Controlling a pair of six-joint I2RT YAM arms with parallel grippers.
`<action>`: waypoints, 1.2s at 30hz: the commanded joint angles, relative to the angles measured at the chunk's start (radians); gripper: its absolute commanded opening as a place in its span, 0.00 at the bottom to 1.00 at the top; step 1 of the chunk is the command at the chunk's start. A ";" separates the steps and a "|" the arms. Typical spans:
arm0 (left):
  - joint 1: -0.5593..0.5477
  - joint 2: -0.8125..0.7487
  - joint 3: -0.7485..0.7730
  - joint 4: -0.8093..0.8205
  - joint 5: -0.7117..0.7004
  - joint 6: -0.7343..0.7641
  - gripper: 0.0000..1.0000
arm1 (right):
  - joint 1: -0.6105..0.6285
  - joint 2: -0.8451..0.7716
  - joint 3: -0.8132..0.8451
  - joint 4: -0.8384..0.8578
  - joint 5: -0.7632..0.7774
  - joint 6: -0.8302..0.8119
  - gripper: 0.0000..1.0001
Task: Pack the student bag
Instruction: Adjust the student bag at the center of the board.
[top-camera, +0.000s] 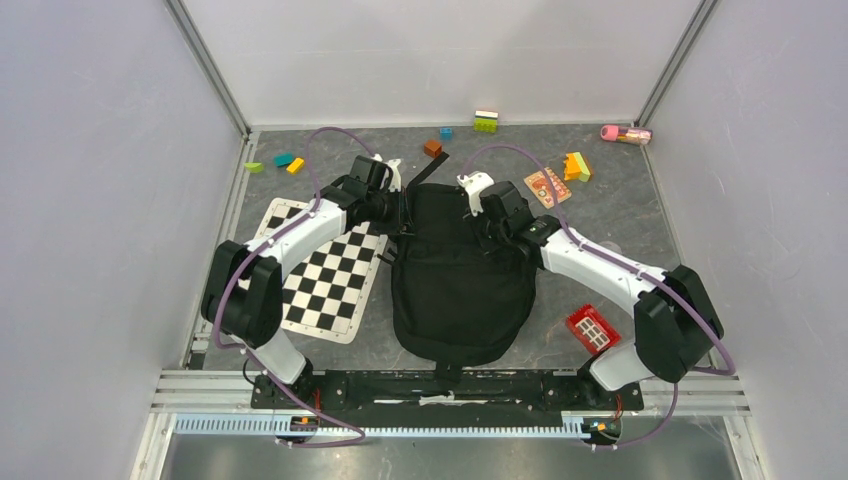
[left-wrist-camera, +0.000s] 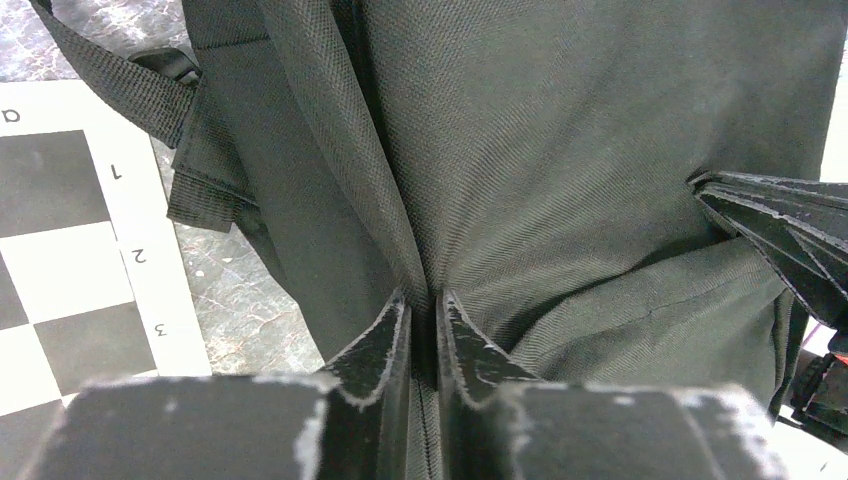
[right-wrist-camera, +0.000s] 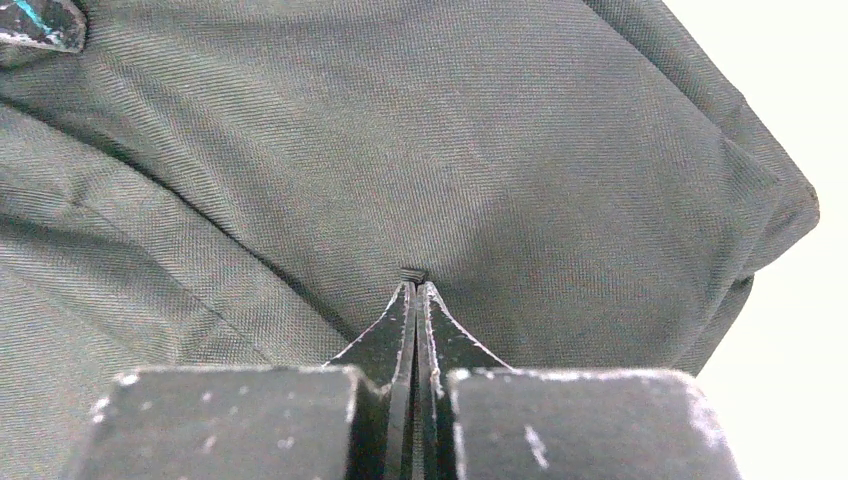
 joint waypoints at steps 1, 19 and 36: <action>-0.001 0.002 -0.014 0.022 0.046 -0.022 0.09 | 0.003 -0.029 -0.012 0.023 -0.035 0.042 0.00; -0.001 -0.031 -0.017 0.037 0.071 -0.039 0.02 | 0.329 0.141 0.163 0.359 -0.022 0.204 0.00; 0.000 -0.052 -0.020 0.022 0.037 -0.026 0.02 | 0.251 -0.023 0.087 0.115 0.211 0.035 0.58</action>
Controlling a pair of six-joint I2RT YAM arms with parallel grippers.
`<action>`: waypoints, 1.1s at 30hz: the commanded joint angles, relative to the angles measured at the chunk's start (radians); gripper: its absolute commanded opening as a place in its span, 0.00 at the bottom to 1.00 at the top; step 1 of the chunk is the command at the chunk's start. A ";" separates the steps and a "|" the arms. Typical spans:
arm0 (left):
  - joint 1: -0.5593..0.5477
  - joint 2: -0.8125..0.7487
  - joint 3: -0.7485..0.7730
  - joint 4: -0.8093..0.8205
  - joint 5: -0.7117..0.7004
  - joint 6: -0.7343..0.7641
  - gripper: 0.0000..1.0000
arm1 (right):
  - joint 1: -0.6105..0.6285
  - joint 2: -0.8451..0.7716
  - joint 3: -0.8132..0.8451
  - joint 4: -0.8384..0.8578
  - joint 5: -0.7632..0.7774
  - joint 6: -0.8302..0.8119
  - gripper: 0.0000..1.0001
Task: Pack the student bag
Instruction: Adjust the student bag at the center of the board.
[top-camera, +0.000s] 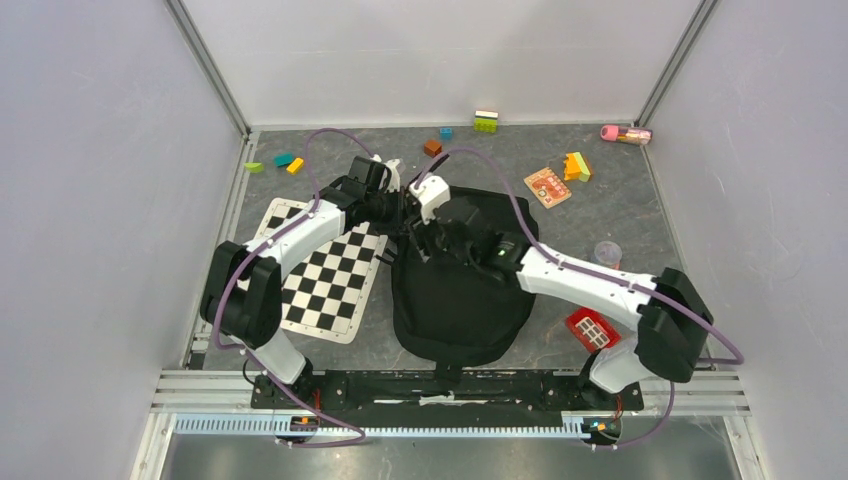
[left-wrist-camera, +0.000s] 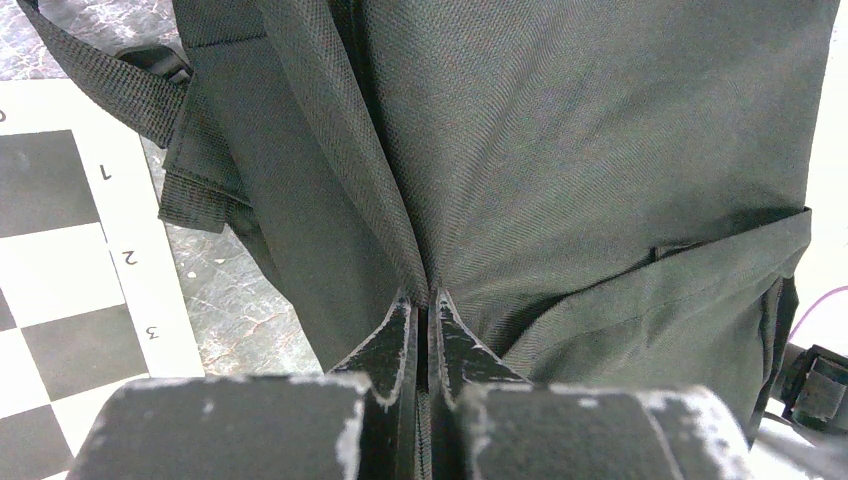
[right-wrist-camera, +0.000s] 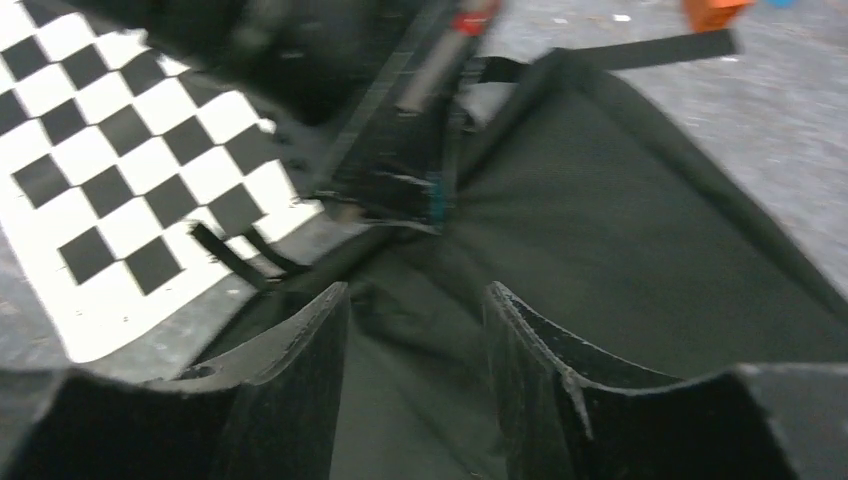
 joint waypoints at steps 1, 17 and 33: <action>-0.006 -0.046 -0.006 0.006 0.010 -0.015 0.02 | -0.097 -0.061 -0.021 -0.136 0.069 -0.082 0.59; -0.006 -0.041 -0.006 0.003 0.001 -0.011 0.02 | -0.258 0.014 -0.053 -0.333 -0.016 -0.269 0.74; -0.007 -0.060 -0.008 -0.007 -0.023 0.000 0.02 | -0.282 -0.130 -0.346 -0.278 -0.177 0.107 0.65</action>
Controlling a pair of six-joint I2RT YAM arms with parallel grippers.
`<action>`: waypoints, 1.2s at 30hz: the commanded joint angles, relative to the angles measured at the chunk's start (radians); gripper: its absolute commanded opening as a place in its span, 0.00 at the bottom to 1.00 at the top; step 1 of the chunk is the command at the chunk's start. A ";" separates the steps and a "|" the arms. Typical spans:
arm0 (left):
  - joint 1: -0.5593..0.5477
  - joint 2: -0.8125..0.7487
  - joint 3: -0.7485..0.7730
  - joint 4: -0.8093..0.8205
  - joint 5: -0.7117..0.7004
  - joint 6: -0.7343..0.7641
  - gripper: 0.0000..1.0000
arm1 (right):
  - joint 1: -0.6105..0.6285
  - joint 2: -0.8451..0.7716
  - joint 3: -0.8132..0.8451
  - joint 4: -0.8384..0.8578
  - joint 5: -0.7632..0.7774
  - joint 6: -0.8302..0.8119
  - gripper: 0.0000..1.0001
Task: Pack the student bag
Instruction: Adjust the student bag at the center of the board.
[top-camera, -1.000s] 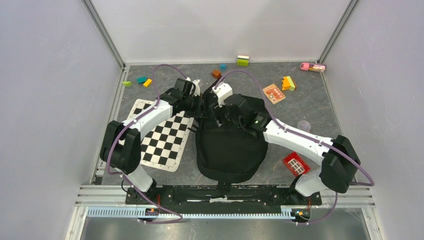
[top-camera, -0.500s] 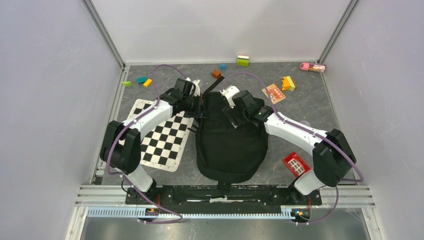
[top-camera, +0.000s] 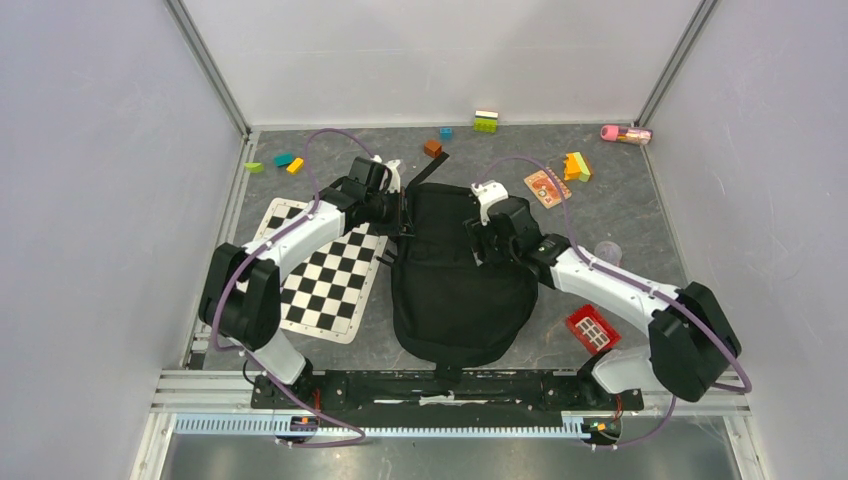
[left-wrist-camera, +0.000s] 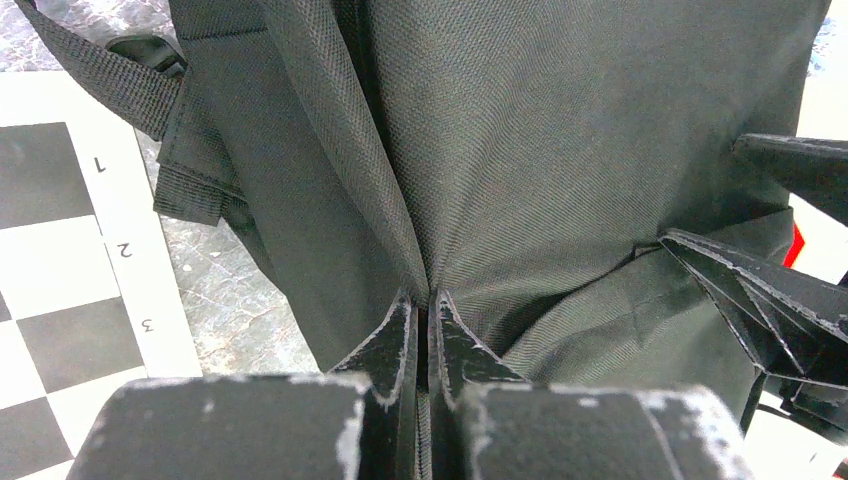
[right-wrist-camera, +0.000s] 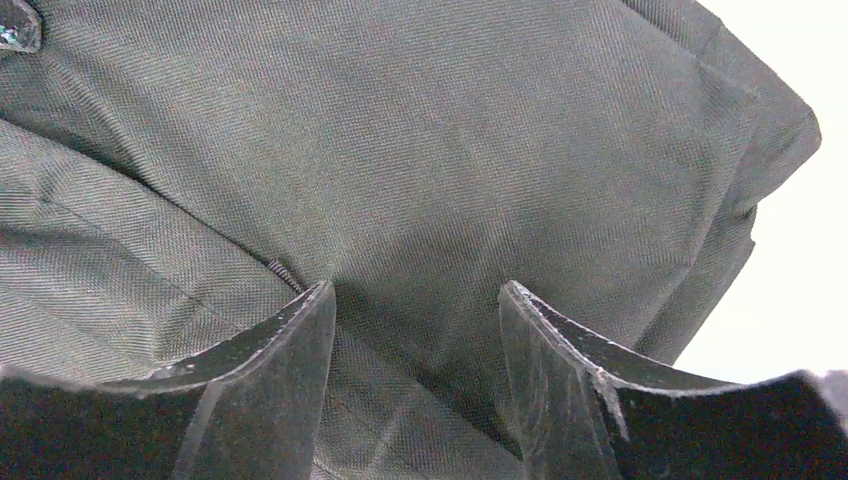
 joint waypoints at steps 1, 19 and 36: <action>-0.004 -0.052 -0.005 -0.003 -0.016 0.000 0.02 | 0.004 -0.015 -0.138 -0.098 -0.160 0.136 0.62; -0.004 -0.054 -0.025 0.052 0.011 0.009 0.02 | 0.128 0.087 -0.014 0.206 -0.322 0.222 0.00; 0.004 0.084 0.169 0.086 -0.065 0.099 0.02 | 0.174 0.067 0.154 0.077 -0.111 0.129 0.50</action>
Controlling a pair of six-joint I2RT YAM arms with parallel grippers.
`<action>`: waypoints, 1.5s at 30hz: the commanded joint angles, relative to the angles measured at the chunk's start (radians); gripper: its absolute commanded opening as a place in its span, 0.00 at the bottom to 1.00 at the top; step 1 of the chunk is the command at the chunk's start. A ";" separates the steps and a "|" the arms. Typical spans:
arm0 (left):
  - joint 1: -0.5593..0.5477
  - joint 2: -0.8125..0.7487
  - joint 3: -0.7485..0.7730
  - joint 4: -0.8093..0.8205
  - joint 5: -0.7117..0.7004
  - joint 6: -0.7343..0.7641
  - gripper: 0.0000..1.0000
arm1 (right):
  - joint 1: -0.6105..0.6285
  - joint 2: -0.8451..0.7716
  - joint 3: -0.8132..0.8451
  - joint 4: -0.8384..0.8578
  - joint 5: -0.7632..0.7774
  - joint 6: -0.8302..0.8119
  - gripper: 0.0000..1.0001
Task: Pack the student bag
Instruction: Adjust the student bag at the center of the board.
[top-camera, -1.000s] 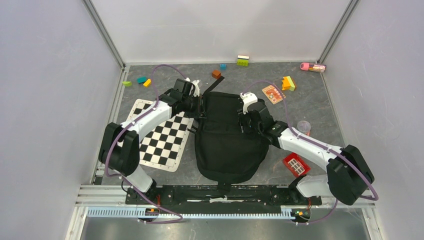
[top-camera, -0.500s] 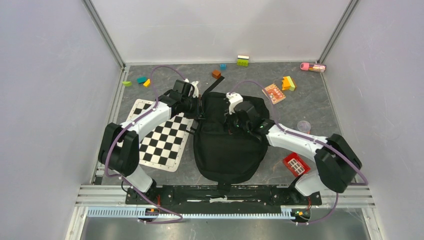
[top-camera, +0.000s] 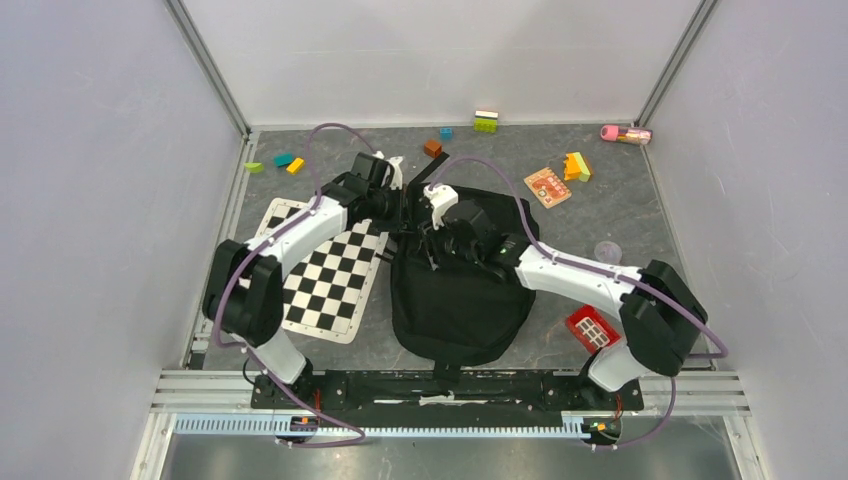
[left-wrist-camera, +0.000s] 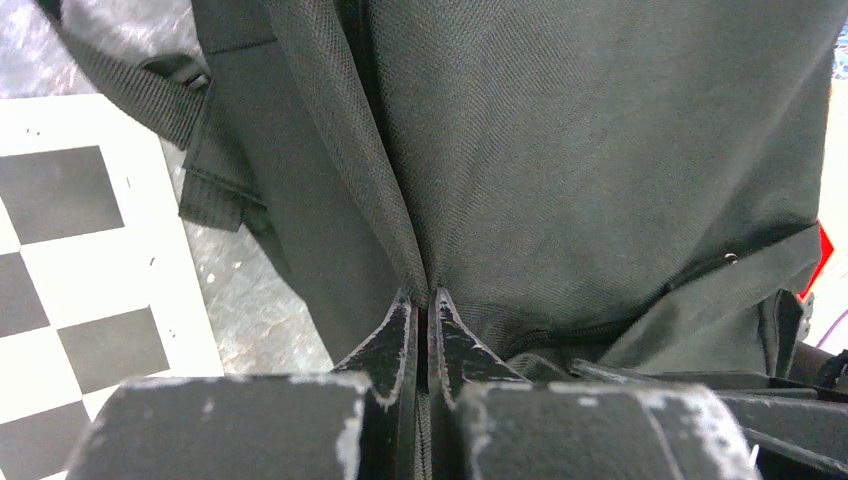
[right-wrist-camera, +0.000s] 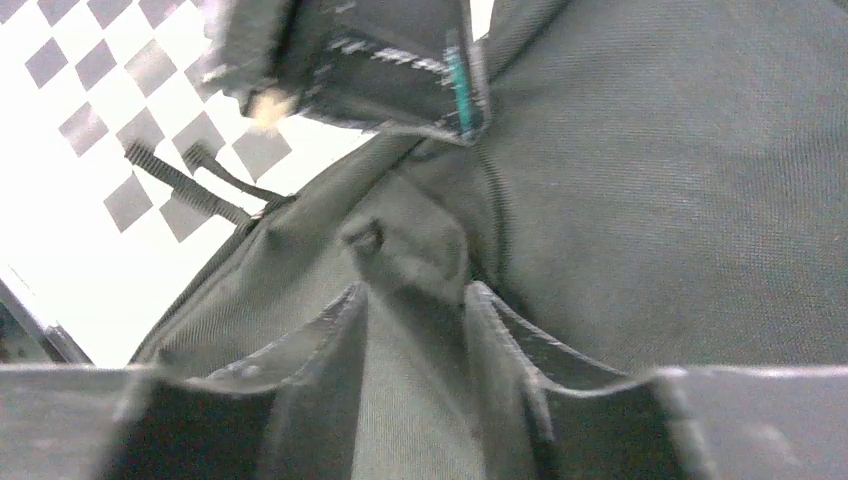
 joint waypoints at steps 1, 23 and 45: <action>-0.001 0.112 0.188 0.112 -0.025 0.068 0.02 | -0.024 -0.118 0.020 -0.142 0.092 -0.045 0.57; -0.015 -0.147 0.132 -0.082 -0.423 -0.044 1.00 | -0.564 -0.267 -0.144 -0.105 -0.012 -0.218 0.98; -0.014 -0.449 -0.499 0.344 -0.192 -0.414 0.11 | -0.590 -0.225 -0.272 -0.122 -0.362 -0.158 0.00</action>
